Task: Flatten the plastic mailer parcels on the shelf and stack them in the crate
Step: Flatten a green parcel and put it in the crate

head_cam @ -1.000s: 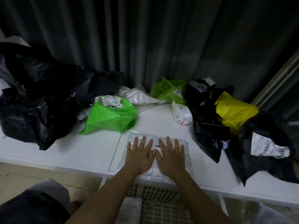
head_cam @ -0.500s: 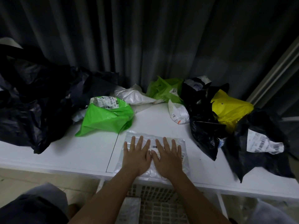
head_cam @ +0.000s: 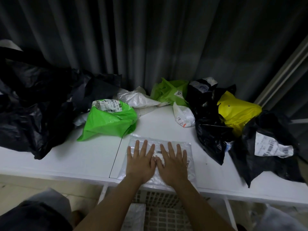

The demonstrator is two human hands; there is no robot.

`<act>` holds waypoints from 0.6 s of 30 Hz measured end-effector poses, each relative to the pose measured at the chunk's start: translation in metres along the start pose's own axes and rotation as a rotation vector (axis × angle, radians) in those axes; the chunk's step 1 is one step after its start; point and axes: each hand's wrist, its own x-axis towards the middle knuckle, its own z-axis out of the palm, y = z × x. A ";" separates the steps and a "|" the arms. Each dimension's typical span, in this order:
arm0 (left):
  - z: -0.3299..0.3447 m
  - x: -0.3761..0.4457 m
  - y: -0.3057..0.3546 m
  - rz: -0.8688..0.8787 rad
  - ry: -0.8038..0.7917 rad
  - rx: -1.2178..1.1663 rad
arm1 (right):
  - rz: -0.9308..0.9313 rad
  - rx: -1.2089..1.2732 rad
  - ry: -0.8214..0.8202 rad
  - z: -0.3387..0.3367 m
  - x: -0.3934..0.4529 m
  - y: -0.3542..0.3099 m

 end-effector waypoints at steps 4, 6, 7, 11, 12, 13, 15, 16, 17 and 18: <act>0.000 -0.001 0.001 -0.002 0.007 0.010 | -0.005 0.006 0.021 0.002 0.000 0.001; 0.001 -0.001 0.000 -0.002 0.007 0.009 | -0.006 0.005 0.030 0.003 0.000 0.001; 0.002 -0.001 0.000 -0.002 0.005 0.005 | -0.007 0.000 0.031 0.003 0.000 0.001; 0.004 0.000 -0.001 -0.004 0.005 0.001 | -0.014 -0.005 0.041 0.004 0.000 0.001; 0.004 0.000 -0.001 -0.005 0.003 -0.003 | -0.016 0.001 0.052 0.004 0.000 0.000; 0.004 0.000 -0.001 -0.006 0.001 -0.007 | -0.015 0.007 0.060 0.004 0.000 0.000; 0.004 -0.001 -0.001 -0.004 -0.002 -0.008 | -0.021 -0.001 0.060 0.003 -0.001 0.000; 0.004 -0.001 -0.001 -0.004 0.000 -0.008 | -0.026 -0.002 0.060 0.003 -0.001 0.000; 0.004 -0.001 -0.001 -0.005 0.004 -0.009 | -0.027 -0.001 0.066 0.003 -0.001 0.000; 0.005 -0.001 -0.001 -0.006 0.006 -0.011 | -0.028 -0.003 0.079 0.005 -0.001 0.000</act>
